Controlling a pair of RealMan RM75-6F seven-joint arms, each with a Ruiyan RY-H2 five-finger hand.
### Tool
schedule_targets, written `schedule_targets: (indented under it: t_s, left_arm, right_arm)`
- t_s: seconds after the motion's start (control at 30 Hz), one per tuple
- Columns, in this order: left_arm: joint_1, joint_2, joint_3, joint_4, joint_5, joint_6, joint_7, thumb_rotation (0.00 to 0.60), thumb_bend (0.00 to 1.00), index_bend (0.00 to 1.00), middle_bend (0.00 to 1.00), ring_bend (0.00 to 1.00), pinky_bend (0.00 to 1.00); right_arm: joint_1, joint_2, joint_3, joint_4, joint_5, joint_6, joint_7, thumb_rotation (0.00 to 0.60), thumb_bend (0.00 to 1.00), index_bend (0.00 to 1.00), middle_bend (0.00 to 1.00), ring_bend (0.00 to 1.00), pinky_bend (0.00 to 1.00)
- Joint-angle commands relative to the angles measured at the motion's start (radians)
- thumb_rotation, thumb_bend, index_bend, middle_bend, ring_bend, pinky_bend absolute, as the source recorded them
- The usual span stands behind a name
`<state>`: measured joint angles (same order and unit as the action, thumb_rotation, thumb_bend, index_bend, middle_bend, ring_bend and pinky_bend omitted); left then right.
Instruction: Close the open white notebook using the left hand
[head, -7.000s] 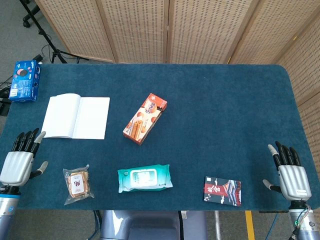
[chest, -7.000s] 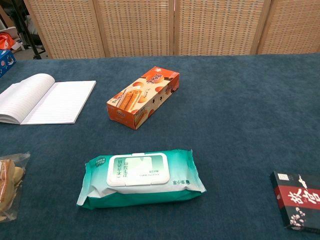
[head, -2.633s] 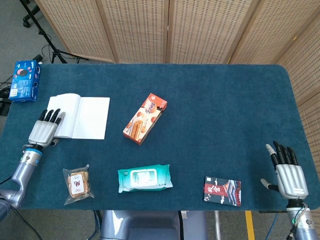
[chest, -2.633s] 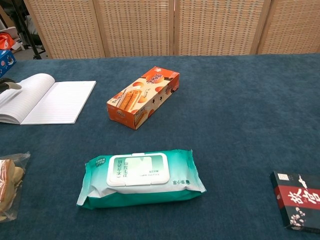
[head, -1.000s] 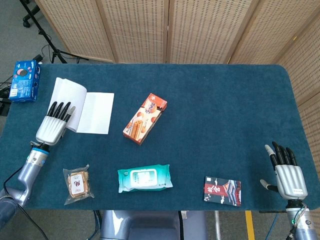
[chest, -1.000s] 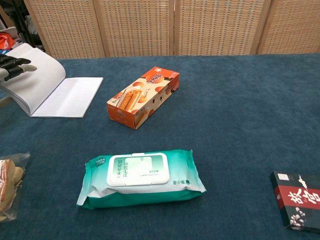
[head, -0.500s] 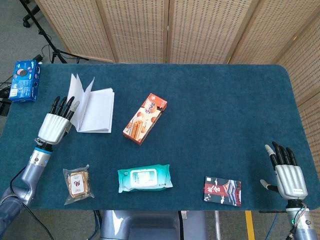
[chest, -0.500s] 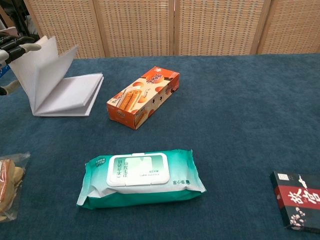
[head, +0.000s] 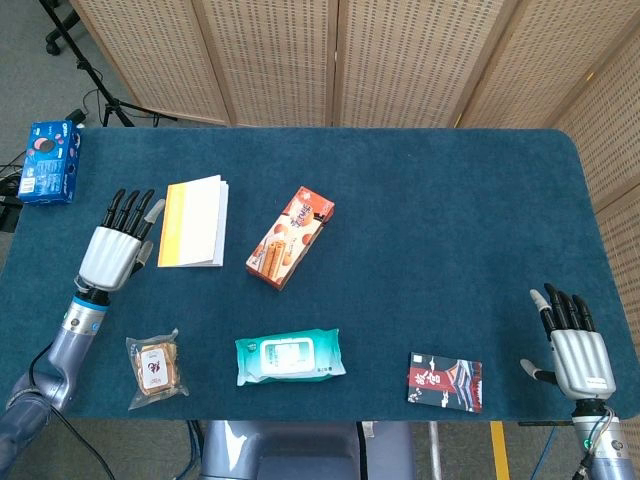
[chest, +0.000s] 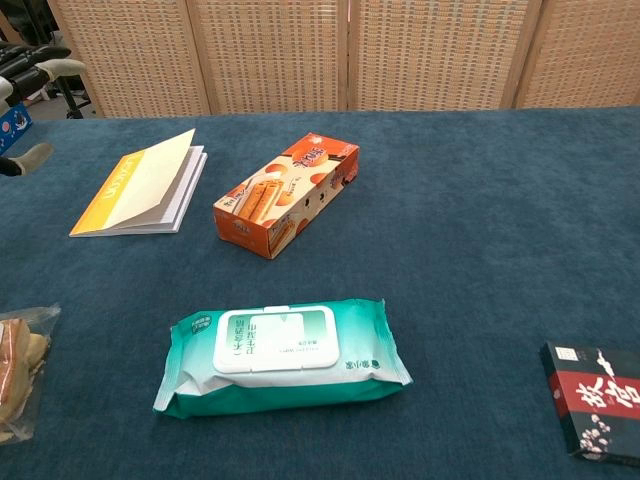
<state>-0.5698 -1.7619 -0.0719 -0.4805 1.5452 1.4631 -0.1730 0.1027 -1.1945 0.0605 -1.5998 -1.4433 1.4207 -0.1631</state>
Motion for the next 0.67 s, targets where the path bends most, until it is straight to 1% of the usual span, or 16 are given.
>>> schedule_targets:
  t_s: [0.03,0.07,0.1,0.17,0.2,0.23,0.27,0.33,0.37,0.4,0.47,0.6,0.67]
  left_arm:
    - [0.051,0.068,0.003,-0.148,-0.024,-0.011,0.020,0.600,0.41,0.00,0.00,0.00,0.00]
    - [0.064,0.091,0.009,-0.194,-0.029,-0.021,0.037,0.600,0.41,0.00,0.00,0.00,0.00]
    - [0.083,0.130,0.015,-0.273,-0.041,-0.039,0.068,0.600,0.41,0.00,0.00,0.00,0.00]
    - [0.127,0.225,0.032,-0.470,-0.077,-0.082,0.160,0.600,0.41,0.00,0.00,0.00,0.00]
    - [0.141,0.261,0.039,-0.542,-0.090,-0.094,0.192,0.600,0.41,0.00,0.00,0.00,0.00]
    - [0.162,0.311,0.048,-0.645,-0.110,-0.106,0.239,0.600,0.40,0.00,0.00,0.00,0.00]
    - [0.175,0.340,0.054,-0.707,-0.124,-0.110,0.266,0.600,0.40,0.00,0.00,0.00,0.00]
    - [0.223,0.423,0.079,-0.878,-0.167,-0.117,0.336,0.600,0.39,0.00,0.00,0.00,0.00]
    - [0.236,0.441,0.086,-0.914,-0.178,-0.116,0.349,0.600,0.39,0.00,0.00,0.00,0.00]
    - [0.264,0.472,0.104,-0.971,-0.198,-0.113,0.374,0.600,0.38,0.00,0.00,0.00,0.00]
    - [0.303,0.504,0.123,-1.030,-0.200,-0.076,0.400,0.600,0.37,0.00,0.00,0.00,0.00]
    - [0.337,0.519,0.133,-1.049,-0.170,-0.033,0.392,0.600,0.37,0.00,0.00,0.00,0.00]
    - [0.350,0.525,0.124,-1.055,-0.162,-0.010,0.382,0.600,0.37,0.00,0.00,0.00,0.00]
  right_arm:
    - [0.001,0.000,0.000,0.001,0.003,-0.003,0.000,0.600,0.05,0.00,0.00,0.00,0.00]
    - [0.001,0.000,0.000,0.002,0.004,-0.005,-0.001,0.600,0.05,0.00,0.00,0.00,0.00]
    - [0.002,0.000,0.000,0.002,0.006,-0.007,-0.002,0.600,0.05,0.00,0.00,0.00,0.00]
    - [0.003,-0.001,0.001,0.003,0.007,-0.008,-0.003,0.600,0.05,0.00,0.00,0.00,0.00]
    - [0.003,-0.001,0.001,0.003,0.007,-0.008,-0.003,0.600,0.05,0.00,0.00,0.00,0.00]
    - [0.002,-0.001,0.001,0.002,0.006,-0.006,-0.003,0.600,0.05,0.00,0.00,0.00,0.00]
    - [0.002,-0.001,0.001,0.002,0.005,-0.005,-0.003,0.600,0.05,0.00,0.00,0.00,0.00]
    - [0.001,0.000,0.001,0.001,0.001,0.000,0.000,0.600,0.05,0.00,0.00,0.00,0.00]
    - [0.001,0.000,0.001,0.001,0.001,0.000,0.000,0.600,0.05,0.00,0.00,0.00,0.00]
    - [0.001,0.000,0.001,0.000,0.000,0.001,0.000,0.600,0.05,0.00,0.00,0.00,0.00]
    - [0.001,0.001,0.000,0.000,-0.001,0.000,-0.001,0.600,0.05,0.00,0.00,0.00,0.00]
    - [0.000,0.000,0.000,-0.002,-0.004,0.002,-0.001,0.600,0.05,0.00,0.00,0.00,0.00]
    - [0.000,0.001,-0.001,-0.003,-0.005,0.003,0.000,0.600,0.05,0.00,0.00,0.00,0.00]
